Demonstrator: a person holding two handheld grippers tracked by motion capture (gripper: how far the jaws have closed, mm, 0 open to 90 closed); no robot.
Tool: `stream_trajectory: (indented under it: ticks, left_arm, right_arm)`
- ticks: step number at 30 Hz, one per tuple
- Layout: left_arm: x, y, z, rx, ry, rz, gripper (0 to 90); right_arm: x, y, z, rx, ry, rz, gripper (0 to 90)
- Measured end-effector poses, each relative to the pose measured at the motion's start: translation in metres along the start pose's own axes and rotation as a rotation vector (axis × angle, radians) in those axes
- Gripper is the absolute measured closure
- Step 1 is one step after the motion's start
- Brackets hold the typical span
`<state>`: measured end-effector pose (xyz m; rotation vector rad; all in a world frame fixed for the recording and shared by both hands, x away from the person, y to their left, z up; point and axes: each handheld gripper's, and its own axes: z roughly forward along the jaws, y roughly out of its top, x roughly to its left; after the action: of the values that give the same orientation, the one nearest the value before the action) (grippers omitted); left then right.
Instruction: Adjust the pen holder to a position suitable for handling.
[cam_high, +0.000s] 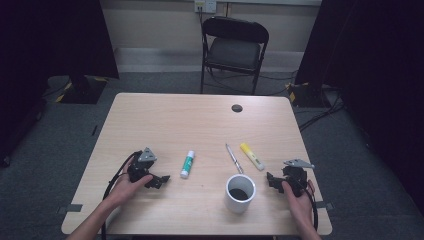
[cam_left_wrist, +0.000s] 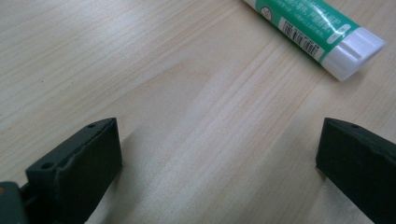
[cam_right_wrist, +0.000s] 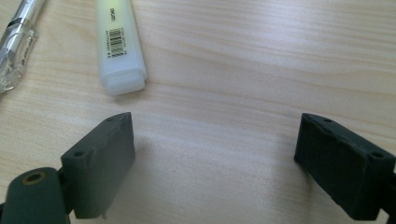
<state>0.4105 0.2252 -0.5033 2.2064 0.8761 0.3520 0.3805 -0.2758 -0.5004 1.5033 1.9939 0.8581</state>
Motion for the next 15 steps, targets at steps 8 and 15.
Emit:
stream_trajectory:
  ticks: [8, 15]
  left_arm:
    - [0.000, 0.000, 0.000, 0.000, 0.000, 0.000, 0.0]
    - [0.000, 0.000, 0.000, -0.001, 0.000, 0.000, 0.0]
  right_arm:
    - [0.001, -0.004, -0.005, 0.000, -0.001, 0.002, 11.1]
    - [0.003, -0.010, -0.014, 0.011, 0.056, -0.026, 13.8]
